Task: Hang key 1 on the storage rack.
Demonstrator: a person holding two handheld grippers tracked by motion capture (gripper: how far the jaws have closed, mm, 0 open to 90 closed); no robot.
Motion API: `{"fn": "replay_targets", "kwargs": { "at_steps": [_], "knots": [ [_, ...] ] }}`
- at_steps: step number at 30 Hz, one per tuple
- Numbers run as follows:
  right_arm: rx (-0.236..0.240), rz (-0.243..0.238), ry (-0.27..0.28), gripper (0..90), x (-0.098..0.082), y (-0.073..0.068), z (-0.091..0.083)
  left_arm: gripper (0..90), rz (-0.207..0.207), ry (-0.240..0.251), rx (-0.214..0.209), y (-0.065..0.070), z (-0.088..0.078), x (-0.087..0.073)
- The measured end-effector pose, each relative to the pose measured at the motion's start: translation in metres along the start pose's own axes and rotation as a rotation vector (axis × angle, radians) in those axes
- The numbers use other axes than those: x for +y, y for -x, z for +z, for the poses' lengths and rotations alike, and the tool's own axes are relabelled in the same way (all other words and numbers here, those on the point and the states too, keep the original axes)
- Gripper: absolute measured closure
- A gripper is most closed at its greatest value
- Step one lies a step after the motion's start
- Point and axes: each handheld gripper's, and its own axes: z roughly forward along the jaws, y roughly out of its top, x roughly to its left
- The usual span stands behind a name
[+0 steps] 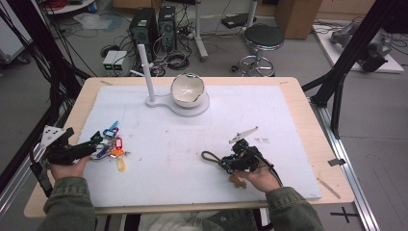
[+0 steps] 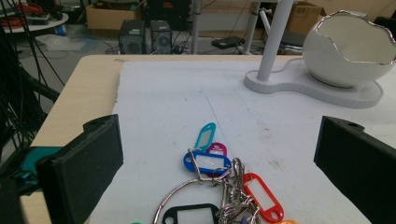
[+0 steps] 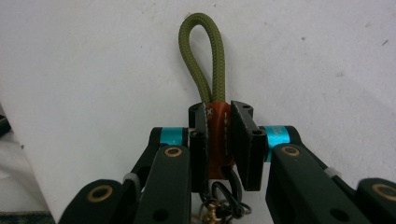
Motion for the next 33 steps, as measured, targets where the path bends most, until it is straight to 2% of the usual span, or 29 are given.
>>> {"fn": "replay_targets", "kwargs": {
  "at_steps": [5,8,11,15,16,30,33],
  "knots": [
    [-0.010,-0.001,0.022,78.2,0.003,0.000,-0.005,1.7,0.003,0.000,-0.003,0.001,0.000,0.000],
    [0.000,0.014,0.050,78.2,0.006,0.000,-0.009,1.7,-0.002,0.002,-0.002,0.000,0.000,0.000],
    [-0.018,0.023,0.057,78.3,0.010,-0.001,-0.010,1.7,-0.004,0.001,-0.004,-0.001,0.000,0.000],
    [-0.011,0.024,0.072,78.3,0.016,-0.002,-0.013,1.7,-0.006,0.004,-0.005,0.000,-0.001,0.000],
    [-0.008,0.022,0.093,78.4,0.020,-0.002,-0.016,1.7,-0.004,0.005,-0.005,0.000,-0.002,0.000],
    [-0.004,-0.013,0.132,78.3,0.057,-0.003,-0.031,1.7,-0.007,0.003,-0.006,-0.001,-0.001,0.000],
    [-0.002,-0.010,0.162,78.3,0.064,-0.003,-0.036,1.7,-0.008,0.004,-0.007,-0.001,-0.001,0.000]
  ]
}}
